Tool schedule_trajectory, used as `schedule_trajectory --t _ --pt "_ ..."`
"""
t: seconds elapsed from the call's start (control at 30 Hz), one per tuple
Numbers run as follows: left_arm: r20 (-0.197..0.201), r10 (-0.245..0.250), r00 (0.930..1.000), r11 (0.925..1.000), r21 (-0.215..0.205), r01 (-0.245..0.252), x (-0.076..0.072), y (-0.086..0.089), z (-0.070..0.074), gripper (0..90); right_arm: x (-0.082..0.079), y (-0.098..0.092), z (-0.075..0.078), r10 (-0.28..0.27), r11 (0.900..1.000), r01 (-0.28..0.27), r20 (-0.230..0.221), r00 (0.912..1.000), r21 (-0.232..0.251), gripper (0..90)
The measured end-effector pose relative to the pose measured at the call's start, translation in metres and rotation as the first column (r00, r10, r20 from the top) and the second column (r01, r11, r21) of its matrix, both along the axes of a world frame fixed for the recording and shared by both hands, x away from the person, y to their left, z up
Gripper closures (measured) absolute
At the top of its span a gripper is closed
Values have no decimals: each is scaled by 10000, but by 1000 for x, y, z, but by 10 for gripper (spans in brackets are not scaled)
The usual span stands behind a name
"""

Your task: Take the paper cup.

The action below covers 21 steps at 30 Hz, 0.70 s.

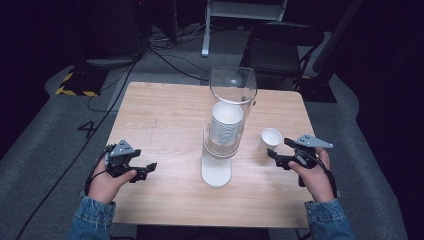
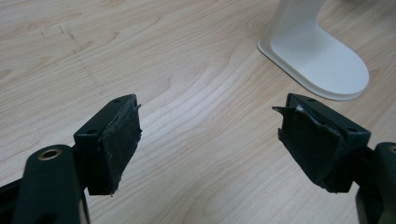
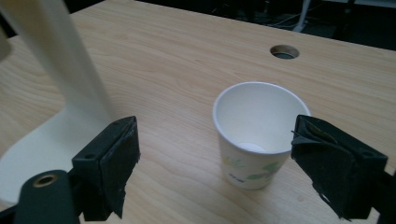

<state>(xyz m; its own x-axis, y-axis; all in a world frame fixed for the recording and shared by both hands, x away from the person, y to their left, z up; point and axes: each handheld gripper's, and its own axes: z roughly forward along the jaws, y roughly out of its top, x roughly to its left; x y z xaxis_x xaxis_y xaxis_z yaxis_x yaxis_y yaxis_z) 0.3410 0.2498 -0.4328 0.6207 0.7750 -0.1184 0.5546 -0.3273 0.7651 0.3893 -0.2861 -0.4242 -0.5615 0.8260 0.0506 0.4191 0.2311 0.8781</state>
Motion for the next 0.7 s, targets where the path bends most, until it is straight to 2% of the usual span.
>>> schedule_trajectory --t 0.03,0.2,0.3,0.37,0.5,0.63,0.7 --pt "8 -48 10000 10000 -11 48 -2 1 0 203 -9 5 4 308 9994 -307 -103 9995 135 164" --pt "-14 -31 10000 10000 -92 30 -3 2 -2 194 -22 17 7 951 9954 -943 -438 9945 189 171" --pt "-55 -32 10000 10000 -56 31 -4 4 -4 182 -28 27 5 1389 9903 -1391 -557 9887 16 181" --pt "-100 -119 9999 9999 -91 118 -5 4 -6 182 -31 33 3 1638 9863 -1646 -581 9848 -96 182" --pt "-109 -388 9992 9992 -44 388 -6 3 -10 179 -35 43 -6 2350 9720 -2345 -695 9695 146 197" --pt "-198 -632 9978 9980 -47 632 -6 -1 -14 170 -39 51 -13 2501 9681 -2504 -464 9671 -3 244" --pt "-298 -783 9965 9969 59 785 -5 -2 -17 156 -39 54 -18 2662 9639 -2663 -563 9623 61 258"
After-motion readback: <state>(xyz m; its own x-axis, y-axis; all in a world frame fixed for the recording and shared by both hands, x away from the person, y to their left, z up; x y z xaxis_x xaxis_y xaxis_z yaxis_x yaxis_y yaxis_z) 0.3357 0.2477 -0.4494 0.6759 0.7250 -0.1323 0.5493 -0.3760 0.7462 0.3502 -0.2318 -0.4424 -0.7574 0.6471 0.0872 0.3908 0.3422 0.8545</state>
